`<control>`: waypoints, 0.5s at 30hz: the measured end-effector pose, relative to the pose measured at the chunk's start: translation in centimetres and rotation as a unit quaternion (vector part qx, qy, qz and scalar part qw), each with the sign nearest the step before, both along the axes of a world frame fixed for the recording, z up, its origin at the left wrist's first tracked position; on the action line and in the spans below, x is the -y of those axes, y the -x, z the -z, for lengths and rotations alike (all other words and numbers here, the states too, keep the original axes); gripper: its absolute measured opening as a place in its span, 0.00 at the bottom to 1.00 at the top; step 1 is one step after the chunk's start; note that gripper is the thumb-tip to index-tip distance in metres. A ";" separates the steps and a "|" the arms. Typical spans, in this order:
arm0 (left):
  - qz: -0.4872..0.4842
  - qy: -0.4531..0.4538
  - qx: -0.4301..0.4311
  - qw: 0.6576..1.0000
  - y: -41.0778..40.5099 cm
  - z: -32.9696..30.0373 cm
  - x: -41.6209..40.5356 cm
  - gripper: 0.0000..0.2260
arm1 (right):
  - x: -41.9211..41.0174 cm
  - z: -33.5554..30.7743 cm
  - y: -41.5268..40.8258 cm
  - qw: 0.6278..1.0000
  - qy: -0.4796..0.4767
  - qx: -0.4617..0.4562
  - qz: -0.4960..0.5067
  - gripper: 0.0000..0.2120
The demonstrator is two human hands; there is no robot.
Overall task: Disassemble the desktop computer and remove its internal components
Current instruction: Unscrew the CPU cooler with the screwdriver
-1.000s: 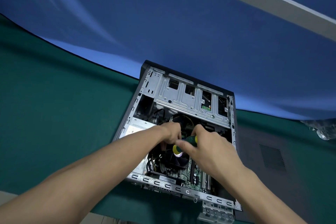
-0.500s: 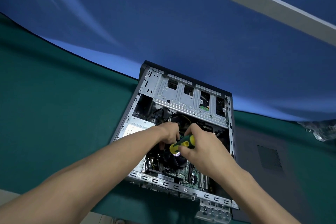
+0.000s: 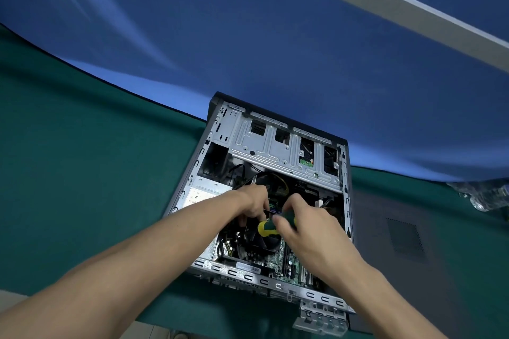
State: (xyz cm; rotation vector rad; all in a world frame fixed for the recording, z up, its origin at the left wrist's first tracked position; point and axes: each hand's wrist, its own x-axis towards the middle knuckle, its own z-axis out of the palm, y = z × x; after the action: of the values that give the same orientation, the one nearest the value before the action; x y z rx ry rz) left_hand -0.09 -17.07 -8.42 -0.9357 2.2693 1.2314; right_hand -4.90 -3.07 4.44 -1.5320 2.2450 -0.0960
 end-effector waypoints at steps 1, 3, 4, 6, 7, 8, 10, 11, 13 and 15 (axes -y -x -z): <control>-0.003 0.000 -0.001 1.000 0.0 -0.1 0.0 0.13 | 0.0 0.0 0.0 1.000 0.008 0.012 -0.006 0.09; -0.007 0.003 -0.003 1.000 -0.1 -0.1 0.0 0.10 | 0.1 -0.2 0.0 0.999 0.014 0.040 0.008 0.10; -0.006 0.005 -0.004 1.000 -0.1 -0.2 0.0 0.10 | 0.1 -0.1 0.0 0.999 0.013 0.042 0.024 0.12; -0.001 0.007 -0.005 1.000 -0.1 -0.2 -0.2 0.06 | 0.2 -0.1 -0.2 0.999 0.004 0.007 0.044 0.20; 0.001 0.008 -0.005 1.000 -0.1 -0.2 -0.2 0.05 | 0.2 -0.1 -0.2 0.999 -0.002 -0.017 0.043 0.23; 0.002 0.009 -0.003 1.000 -0.1 -0.2 -0.2 0.04 | 0.3 -0.1 -0.2 0.999 -0.003 -0.020 0.038 0.22; -0.003 0.017 -0.001 1.000 -0.2 -0.4 -0.1 0.06 | 0.4 -0.1 -0.2 0.999 0.001 0.027 0.026 0.14; -0.004 0.024 -0.001 1.000 -0.1 -0.4 -0.1 0.08 | 0.5 -0.1 -0.3 0.999 0.000 0.045 0.013 0.11; 0.004 0.031 -0.002 1.000 -0.1 -0.3 -0.2 0.09 | 0.5 -0.1 -0.7 0.999 -0.007 0.045 0.002 0.11; 0.003 0.012 -0.003 1.000 -0.1 -0.3 -0.2 0.08 | 0.5 -0.1 -0.8 1.000 -0.004 0.003 0.018 0.15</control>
State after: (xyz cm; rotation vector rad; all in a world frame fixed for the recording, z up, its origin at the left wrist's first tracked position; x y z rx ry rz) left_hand 0.02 -16.88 -8.08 -0.9342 2.2941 1.2084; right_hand -4.07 -3.52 4.57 -1.4862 2.2651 -0.1003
